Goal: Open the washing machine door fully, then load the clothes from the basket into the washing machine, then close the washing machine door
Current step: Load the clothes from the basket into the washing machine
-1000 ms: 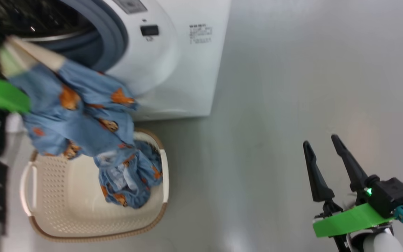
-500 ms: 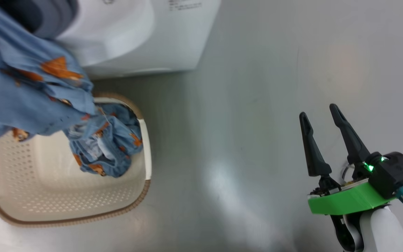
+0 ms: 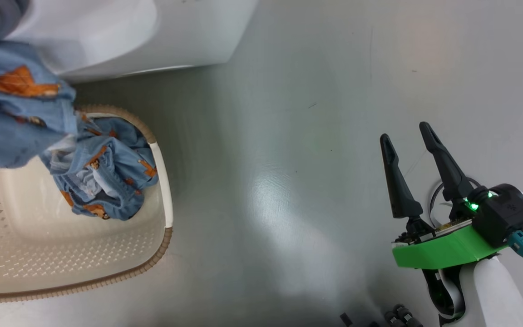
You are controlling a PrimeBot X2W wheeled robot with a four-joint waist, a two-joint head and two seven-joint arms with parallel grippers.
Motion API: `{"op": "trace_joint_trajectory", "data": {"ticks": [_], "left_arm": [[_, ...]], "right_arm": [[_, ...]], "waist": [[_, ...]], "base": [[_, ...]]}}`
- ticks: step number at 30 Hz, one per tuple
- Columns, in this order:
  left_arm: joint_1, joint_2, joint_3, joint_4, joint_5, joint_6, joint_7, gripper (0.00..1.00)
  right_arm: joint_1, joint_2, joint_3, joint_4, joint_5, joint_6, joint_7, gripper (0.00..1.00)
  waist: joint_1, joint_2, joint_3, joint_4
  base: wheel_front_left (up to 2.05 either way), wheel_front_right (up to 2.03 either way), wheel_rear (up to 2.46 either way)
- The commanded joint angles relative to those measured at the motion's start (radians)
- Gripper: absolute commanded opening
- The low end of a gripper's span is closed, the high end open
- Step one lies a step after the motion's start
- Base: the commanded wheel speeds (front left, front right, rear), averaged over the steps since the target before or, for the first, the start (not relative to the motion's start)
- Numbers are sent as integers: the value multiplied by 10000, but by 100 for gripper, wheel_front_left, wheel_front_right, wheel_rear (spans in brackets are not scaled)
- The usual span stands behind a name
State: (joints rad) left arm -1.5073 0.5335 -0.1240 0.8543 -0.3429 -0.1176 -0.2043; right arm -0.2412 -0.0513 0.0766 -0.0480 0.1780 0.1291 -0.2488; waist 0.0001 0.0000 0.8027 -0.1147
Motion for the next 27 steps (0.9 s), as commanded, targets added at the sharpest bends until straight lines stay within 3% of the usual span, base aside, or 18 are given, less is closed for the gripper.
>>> {"op": "trace_joint_trajectory", "data": {"ticks": [1,8,17,18,19,20,27], "left_arm": [[-140,668,39,-29,113,45,-69,0],[-499,347,-590,1240,203,-68,-209,0],[-94,-43,-1022,1911,-158,-122,-474,0],[-8,-114,-1150,1907,-241,-124,-481,27],[82,-156,-1278,1876,-314,-125,-492,96],[173,-190,-1376,1842,-409,-126,-504,100],[1034,-241,-2091,1414,-1133,-128,-554,100]], "right_arm": [[110,11,223,-164,34,16,-90,100],[13,11,358,-58,78,16,-115,100],[55,11,211,68,35,16,-125,100],[64,11,204,72,27,16,-126,100],[79,11,191,78,16,16,-126,100],[96,11,179,87,4,16,-126,100],[255,11,48,173,-95,16,-127,100]], "waist": [[-1,0,33,-14],[-1,0,78,-3],[-1,0,-432,154],[-1,0,-497,185],[-1,0,-564,222],[-1,0,-634,257],[-1,0,-1237,506]], "base": [[0,0,0],[0,0,0],[0,0,0],[0,0,0],[0,0,0],[0,0,0],[0,0,0]]}}
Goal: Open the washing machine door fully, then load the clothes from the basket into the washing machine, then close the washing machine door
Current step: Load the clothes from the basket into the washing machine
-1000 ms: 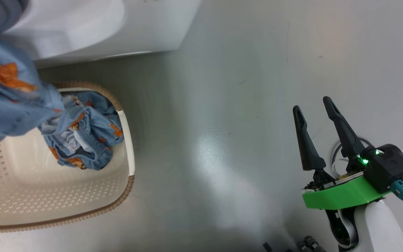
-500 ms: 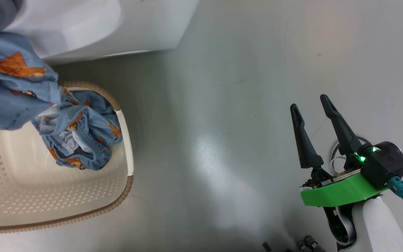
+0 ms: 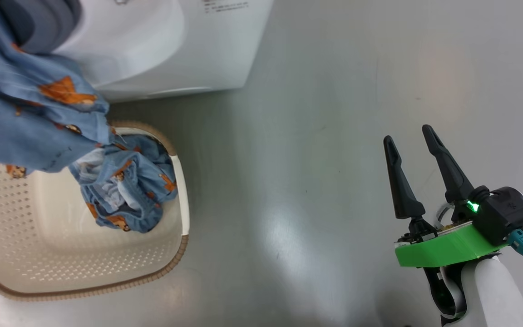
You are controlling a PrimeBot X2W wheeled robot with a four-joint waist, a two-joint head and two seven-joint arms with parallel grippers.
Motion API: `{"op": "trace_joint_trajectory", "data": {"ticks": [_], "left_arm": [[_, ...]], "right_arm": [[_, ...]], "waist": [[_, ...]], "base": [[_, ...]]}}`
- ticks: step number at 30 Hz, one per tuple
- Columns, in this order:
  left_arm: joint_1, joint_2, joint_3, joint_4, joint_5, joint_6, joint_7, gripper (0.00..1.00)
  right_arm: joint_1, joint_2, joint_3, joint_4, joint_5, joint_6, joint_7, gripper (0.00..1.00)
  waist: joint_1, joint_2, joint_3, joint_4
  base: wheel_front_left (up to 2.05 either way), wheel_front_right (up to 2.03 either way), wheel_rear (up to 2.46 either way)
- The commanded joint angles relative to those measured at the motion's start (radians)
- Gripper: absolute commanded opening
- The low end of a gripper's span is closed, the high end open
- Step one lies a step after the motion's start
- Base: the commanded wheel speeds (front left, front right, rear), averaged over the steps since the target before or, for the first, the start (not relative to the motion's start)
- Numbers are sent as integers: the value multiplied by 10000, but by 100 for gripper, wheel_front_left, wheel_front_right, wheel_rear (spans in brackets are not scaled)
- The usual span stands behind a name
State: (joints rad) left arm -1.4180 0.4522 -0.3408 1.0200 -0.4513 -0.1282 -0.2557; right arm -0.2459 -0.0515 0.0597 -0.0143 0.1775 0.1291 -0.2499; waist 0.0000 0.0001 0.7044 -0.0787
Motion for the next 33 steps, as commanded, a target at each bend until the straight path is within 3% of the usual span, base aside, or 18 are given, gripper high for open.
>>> {"op": "trace_joint_trajectory", "data": {"ticks": [1,12,17,27,33], "left_arm": [[295,565,-31,-324,-138,-23,-44,100],[2094,598,-726,-1667,-940,-24,-58,100],[3452,636,-596,-2819,-1018,37,-59,100],[7239,395,98,-6281,-727,1294,-60,100],[9353,-156,599,-7959,-398,1991,-60,100]], "right_arm": [[335,13,192,-155,-103,16,-116,100],[786,13,-85,-291,-233,16,76,100],[1038,13,-227,-431,-248,16,172,100],[1336,13,-402,-752,-329,16,335,100],[1463,13,-411,-775,-392,16,429,100]], "waist": [[0,-1,-351,179],[0,-1,-1184,500],[0,-1,-1453,653],[0,-1,-1599,939],[0,-1,-1818,1192]], "base": [[0,0,0],[0,0,0],[0,0,0],[0,0,0],[0,0,0]]}}
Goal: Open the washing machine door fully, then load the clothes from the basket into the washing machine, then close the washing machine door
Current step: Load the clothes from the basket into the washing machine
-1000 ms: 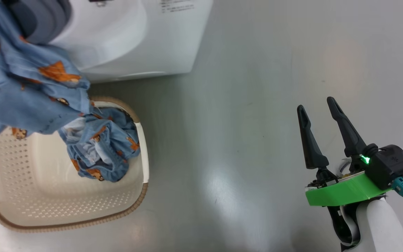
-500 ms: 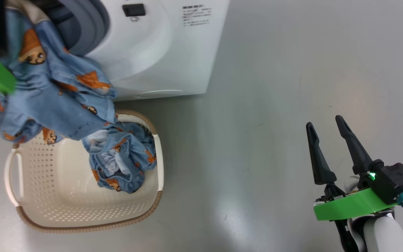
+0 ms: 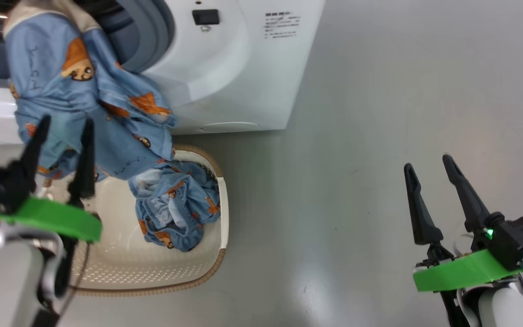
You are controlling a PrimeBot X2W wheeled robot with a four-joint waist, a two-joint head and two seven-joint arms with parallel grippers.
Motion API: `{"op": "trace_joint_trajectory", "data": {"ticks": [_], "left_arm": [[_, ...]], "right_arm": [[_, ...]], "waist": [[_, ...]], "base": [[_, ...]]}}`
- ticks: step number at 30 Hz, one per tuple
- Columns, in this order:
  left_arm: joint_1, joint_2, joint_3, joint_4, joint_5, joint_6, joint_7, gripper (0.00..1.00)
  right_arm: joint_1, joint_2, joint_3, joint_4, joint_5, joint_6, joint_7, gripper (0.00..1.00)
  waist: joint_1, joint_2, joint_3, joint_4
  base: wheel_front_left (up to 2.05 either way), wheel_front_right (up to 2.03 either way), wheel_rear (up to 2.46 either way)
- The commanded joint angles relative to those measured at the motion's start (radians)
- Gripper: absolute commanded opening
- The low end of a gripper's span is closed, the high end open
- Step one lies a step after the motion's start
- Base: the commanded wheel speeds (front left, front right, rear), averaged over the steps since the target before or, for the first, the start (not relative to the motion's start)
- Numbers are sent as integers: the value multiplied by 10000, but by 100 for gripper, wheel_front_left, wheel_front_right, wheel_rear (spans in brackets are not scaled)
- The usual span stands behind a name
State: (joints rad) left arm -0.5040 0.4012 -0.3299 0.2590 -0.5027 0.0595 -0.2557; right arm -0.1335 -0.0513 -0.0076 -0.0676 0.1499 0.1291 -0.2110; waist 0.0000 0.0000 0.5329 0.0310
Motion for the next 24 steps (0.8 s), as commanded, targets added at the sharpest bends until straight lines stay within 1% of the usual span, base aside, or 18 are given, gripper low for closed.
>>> {"op": "trace_joint_trajectory", "data": {"ticks": [1,5,9,14,15,17,18,19,20,21,24], "left_arm": [[511,215,595,-577,150,198,-60,100],[1547,-294,1060,-1279,331,408,-60,100],[2359,-851,1562,-1619,619,401,-60,100],[2983,-1533,2096,-1642,1173,163,-60,100],[2983,-1533,2096,-1642,1173,163,-60,100],[3104,-1793,2267,-1597,1404,38,-60,100],[3144,-2034,2451,-1487,1598,-99,-60,100],[3144,-2034,2451,-1487,1598,-99,-60,100],[3134,-2243,2634,-1377,1776,-258,-60,100],[3134,-2243,2634,-1377,1776,-258,-60,100],[3099,-2502,2899,-1246,2023,-493,-60,100]], "right_arm": [[356,11,274,-239,-117,16,53,100],[411,11,334,-237,-131,16,103,100],[464,11,371,-227,-124,16,117,100],[499,11,417,-224,-105,16,118,100],[499,11,417,-224,-105,16,118,100],[494,11,408,-228,-99,16,121,100],[488,11,400,-226,-85,16,117,100],[488,11,400,-226,-85,16,117,100],[485,11,403,-210,-70,16,110,100],[485,11,403,-210,-70,16,110,100],[483,11,407,-182,-51,16,97,100]], "waist": [[0,0,-155,132],[0,0,-308,212],[0,0,-410,232],[0,0,-440,206],[0,0,-440,206],[0,0,-425,199],[0,0,-413,188],[0,0,-413,188],[0,0,-412,177],[0,0,-412,177],[0,0,-419,173]], "base": [[0,0,0],[0,0,0],[0,0,0],[0,0,0],[0,0,0],[0,0,0],[0,0,0],[0,0,0],[0,0,0],[0,0,0],[0,0,0]]}}
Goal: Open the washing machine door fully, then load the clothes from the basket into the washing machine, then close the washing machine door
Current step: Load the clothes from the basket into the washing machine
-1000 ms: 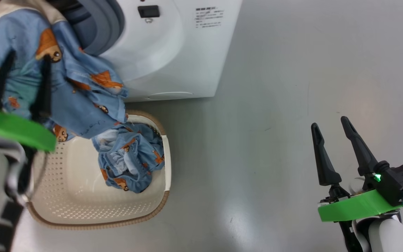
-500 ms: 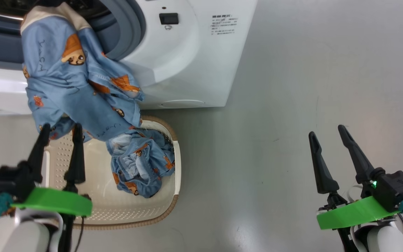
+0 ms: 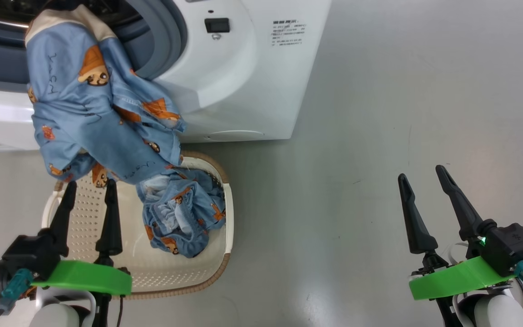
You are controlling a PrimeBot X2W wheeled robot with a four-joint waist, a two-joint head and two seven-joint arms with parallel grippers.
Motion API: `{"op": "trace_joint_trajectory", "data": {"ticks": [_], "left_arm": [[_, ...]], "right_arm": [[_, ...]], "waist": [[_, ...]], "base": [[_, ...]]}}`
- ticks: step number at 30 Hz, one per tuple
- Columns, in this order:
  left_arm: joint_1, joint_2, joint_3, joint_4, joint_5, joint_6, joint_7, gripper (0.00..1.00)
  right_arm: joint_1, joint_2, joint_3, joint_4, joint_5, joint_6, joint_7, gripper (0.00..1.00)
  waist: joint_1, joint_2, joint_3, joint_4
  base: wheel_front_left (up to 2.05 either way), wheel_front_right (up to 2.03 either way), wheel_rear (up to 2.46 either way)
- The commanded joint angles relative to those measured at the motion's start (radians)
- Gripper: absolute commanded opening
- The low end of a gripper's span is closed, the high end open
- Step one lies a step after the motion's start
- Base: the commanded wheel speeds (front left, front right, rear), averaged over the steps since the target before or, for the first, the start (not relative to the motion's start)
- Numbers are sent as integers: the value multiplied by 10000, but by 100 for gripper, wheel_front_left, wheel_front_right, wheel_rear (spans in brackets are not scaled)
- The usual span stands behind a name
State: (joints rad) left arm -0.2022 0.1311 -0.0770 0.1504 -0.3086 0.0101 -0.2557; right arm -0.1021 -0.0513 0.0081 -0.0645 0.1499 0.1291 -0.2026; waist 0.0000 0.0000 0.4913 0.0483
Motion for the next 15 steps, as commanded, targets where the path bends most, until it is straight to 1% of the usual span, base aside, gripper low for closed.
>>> {"op": "trace_joint_trajectory", "data": {"ticks": [1,9,15], "left_arm": [[69,124,460,-122,154,-68,-60,100],[-75,-318,1011,82,649,-512,-61,100],[-399,-538,1275,713,599,-769,-61,100]], "right_arm": [[167,11,251,-203,-47,16,10,100],[129,11,255,-194,-26,16,-2,100],[100,11,312,-220,-31,16,-2,100]], "waist": [[0,0,-7,-5],[0,0,25,-34],[0,0,142,-110]], "base": [[0,0,0],[0,0,0],[0,0,0]]}}
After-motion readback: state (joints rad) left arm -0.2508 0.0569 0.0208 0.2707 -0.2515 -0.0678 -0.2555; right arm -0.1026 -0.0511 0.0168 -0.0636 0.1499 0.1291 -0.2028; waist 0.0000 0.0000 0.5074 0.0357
